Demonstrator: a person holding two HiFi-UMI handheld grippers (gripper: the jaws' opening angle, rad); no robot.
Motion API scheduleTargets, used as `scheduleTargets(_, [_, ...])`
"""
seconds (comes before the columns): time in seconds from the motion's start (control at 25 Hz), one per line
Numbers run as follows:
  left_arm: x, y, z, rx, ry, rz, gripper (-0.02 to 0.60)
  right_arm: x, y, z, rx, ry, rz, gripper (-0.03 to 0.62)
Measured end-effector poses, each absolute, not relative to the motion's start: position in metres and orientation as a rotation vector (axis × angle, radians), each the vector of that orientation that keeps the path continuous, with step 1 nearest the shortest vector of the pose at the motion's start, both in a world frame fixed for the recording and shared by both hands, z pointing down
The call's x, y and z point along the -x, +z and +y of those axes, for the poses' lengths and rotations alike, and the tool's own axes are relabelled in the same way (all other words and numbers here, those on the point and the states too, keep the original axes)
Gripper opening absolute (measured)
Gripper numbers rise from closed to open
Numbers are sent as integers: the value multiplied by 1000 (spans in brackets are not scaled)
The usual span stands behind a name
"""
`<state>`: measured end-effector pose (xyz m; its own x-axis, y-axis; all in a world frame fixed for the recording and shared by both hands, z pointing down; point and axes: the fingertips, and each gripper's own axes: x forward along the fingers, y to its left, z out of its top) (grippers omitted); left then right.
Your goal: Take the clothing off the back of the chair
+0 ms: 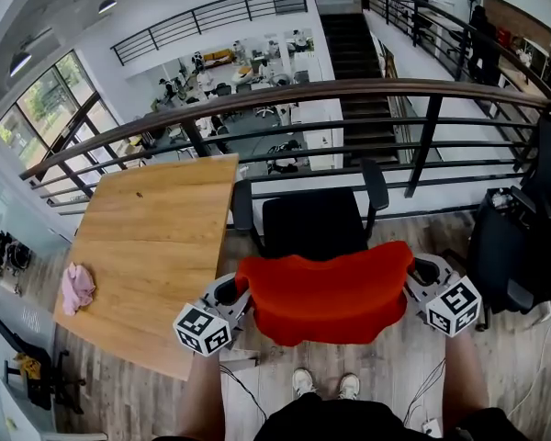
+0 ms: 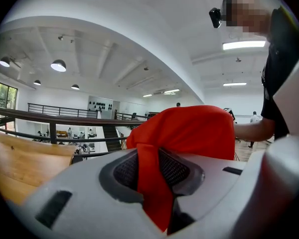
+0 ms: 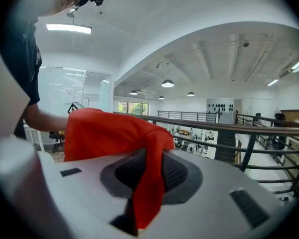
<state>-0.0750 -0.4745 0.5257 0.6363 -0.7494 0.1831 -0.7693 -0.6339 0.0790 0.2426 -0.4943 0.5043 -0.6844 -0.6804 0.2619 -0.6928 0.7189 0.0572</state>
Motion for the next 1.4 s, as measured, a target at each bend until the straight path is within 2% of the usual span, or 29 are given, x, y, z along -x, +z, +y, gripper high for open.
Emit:
scheduleTargets(0.08, [76, 523, -473, -2713, 193, -1270, 59, -244, 502, -492, -1120, 61, -2658, 38])
scheduleTargets(0.16, [77, 520, -471, -2725, 209, -1285, 43, -244, 500, -489, -1143, 53, -2645, 32])
scheduleTargets(0.68, [91, 485, -450, -2728, 255, -1499, 34, -261, 459, -470, -1334, -53, -2642, 28])
scheduleTargets(1.04, [100, 436, -413, -2749, 182, -1695, 34, -264, 411, -440, -1382, -208, -2686, 29])
scheduleTargets(1.4, [77, 381, -356, -2781, 45, -1850, 34, -272, 363, -394, -1356, -375, -2788, 29])
